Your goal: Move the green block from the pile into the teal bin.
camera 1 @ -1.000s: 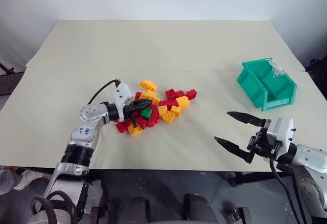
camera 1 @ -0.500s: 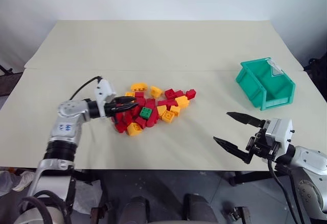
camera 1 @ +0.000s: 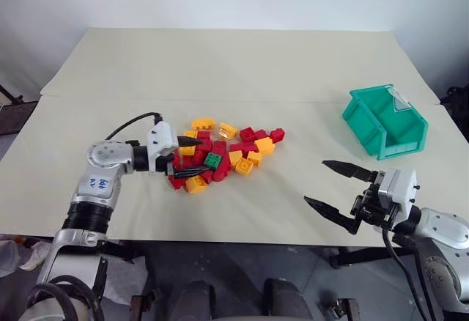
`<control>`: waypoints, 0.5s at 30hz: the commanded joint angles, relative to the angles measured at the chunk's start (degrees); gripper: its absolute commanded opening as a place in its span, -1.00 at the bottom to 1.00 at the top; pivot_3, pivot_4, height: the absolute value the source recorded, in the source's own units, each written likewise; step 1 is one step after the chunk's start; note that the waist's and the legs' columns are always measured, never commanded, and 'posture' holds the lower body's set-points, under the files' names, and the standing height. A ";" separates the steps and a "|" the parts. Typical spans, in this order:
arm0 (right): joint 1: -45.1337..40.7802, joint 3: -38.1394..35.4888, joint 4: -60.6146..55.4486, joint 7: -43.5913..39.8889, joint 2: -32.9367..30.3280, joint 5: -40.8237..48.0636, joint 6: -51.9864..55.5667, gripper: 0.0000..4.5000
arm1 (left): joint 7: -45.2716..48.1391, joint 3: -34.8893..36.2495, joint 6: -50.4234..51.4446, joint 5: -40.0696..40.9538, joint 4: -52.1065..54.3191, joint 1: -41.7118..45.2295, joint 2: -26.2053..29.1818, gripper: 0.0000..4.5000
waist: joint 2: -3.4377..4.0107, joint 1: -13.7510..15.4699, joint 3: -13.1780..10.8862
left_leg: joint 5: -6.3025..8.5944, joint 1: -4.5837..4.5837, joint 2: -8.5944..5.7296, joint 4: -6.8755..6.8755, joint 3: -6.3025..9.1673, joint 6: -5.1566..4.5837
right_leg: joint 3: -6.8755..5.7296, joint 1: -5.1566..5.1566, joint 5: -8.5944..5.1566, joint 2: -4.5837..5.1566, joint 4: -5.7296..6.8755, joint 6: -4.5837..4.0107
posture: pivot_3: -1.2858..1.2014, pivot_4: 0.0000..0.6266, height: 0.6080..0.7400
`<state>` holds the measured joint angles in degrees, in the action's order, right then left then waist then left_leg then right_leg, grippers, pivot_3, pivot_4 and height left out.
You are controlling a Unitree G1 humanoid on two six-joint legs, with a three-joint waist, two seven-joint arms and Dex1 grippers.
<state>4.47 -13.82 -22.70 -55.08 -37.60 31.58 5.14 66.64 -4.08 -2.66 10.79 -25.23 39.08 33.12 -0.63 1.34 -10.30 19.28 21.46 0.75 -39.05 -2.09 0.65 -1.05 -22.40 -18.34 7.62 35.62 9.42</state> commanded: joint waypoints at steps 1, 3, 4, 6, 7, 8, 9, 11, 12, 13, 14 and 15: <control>-0.61 -0.25 -0.47 -0.59 -0.45 0.56 -0.22 1.00 | -0.60 -1.14 -0.96 -2.07 -1.93 3.60 -0.55 0.69 | 0.00 -0.01 0.00 | 0.00 0.00 0.00 0.00 0.00 0.00 | 0.00 0.00 0.00 0.00 0.00 0.00 | 0.03 -0.52 1.00; -0.76 -0.14 -0.53 -0.71 -0.42 0.59 -0.08 1.00 | -0.27 -2.29 -0.73 -3.51 -3.84 5.36 -0.71 0.69 | 0.00 -0.06 0.00 | 0.00 0.00 0.00 0.00 -0.01 0.00 | 0.00 -0.01 0.00 0.00 0.01 0.00 | 0.03 -0.52 1.00; -0.82 -0.08 -0.69 -0.67 -0.39 0.59 0.01 1.00 | 0.66 -3.06 -0.86 -4.26 -4.88 6.02 -0.42 0.69 | 0.00 -0.11 0.00 | 0.00 0.00 0.00 0.00 -0.03 0.00 | 0.00 -0.02 0.00 -0.01 0.00 0.00 | 0.03 -0.52 1.00; -0.78 -0.10 -0.94 -0.59 -0.33 0.63 0.17 1.00 | 2.43 -4.16 -1.26 -5.21 -6.36 6.76 0.19 0.69 | 0.00 -0.19 0.00 | 0.00 0.00 0.00 0.01 -0.03 0.00 | 0.00 -0.03 0.00 -0.01 0.01 0.00 | 0.03 -0.52 1.00; -0.71 -0.16 -1.02 -0.56 -0.31 0.66 0.22 1.00 | 3.09 -4.45 -1.44 -5.48 -6.82 6.93 0.40 0.69 | 0.00 -0.20 0.00 | 0.00 0.00 0.00 0.02 -0.04 0.00 | 0.00 -0.04 0.00 -0.01 0.01 0.00 | 0.03 -0.52 1.00; -0.54 -0.25 -1.16 -0.49 -0.27 0.71 0.29 1.00 | 4.01 -4.74 -1.98 -5.61 -7.02 6.99 0.61 0.69 | 0.00 -0.18 0.00 | 0.00 0.00 0.01 0.01 -0.04 0.00 | 0.00 -0.04 0.00 -0.01 0.01 0.00 | 0.03 -0.52 1.00; -0.43 -0.31 -1.27 -0.44 -0.24 0.74 0.35 1.00 | 4.69 -4.88 -2.44 -5.71 -7.21 7.04 0.72 0.69 | 0.00 -0.14 0.00 | 0.00 0.00 0.01 0.01 -0.04 0.00 | 0.00 -0.04 0.00 -0.01 0.02 0.00 | 0.03 -0.52 1.00; -0.15 -0.41 -1.45 -0.32 -0.15 0.73 0.36 1.00 | 6.23 -5.72 -3.04 -6.39 -7.54 7.00 1.07 0.69 | 0.00 -0.09 0.00 | 0.00 0.00 0.01 0.00 -0.04 0.00 | 0.00 -0.03 0.00 -0.01 0.01 0.00 | 0.03 -0.52 1.00; -0.04 -0.43 -1.54 -0.24 -0.10 0.73 0.36 1.00 | 6.79 -6.18 -3.30 -6.81 -7.75 6.96 1.16 0.69 | 0.00 -0.08 0.00 | 0.00 0.00 0.01 -0.01 -0.04 0.00 | 0.00 -0.02 0.00 -0.01 0.01 0.00 | 0.03 -0.52 1.00; 0.04 -0.45 -1.60 -0.18 -0.08 0.73 0.37 1.00 | 7.16 -6.50 -3.51 -7.05 -7.92 6.94 1.24 0.69 | 0.00 -0.07 0.00 | 0.00 0.00 0.01 -0.01 -0.04 0.00 | 0.00 -0.02 0.00 -0.01 0.01 0.00 | 0.03 -0.52 1.00; 0.14 -0.42 -1.69 -0.09 -0.02 0.71 0.36 1.00 | 6.71 -6.80 -3.36 -7.37 -8.30 7.15 0.78 0.69 | 0.00 -0.05 0.00 | 0.00 0.00 0.00 -0.01 -0.04 0.00 | 0.00 -0.02 0.00 0.00 0.01 0.00 | 0.03 -0.52 1.00; 0.22 -0.38 -1.76 -0.04 0.02 0.69 0.34 1.00 | 6.61 -7.00 -3.37 -7.48 -8.53 7.31 0.38 0.69 | 0.00 -0.05 0.00 | 0.00 0.00 0.00 -0.01 -0.04 0.00 | 0.01 -0.02 0.00 -0.01 0.01 0.00 | 0.03 -0.52 1.00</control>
<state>4.46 -13.70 -22.40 -55.44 -37.60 31.59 5.62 73.26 -10.10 -5.75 5.02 -32.60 46.02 33.59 -0.63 1.30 -10.29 19.28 21.46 0.76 -39.07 -2.13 0.65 -1.04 -22.42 -18.34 7.61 35.64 9.43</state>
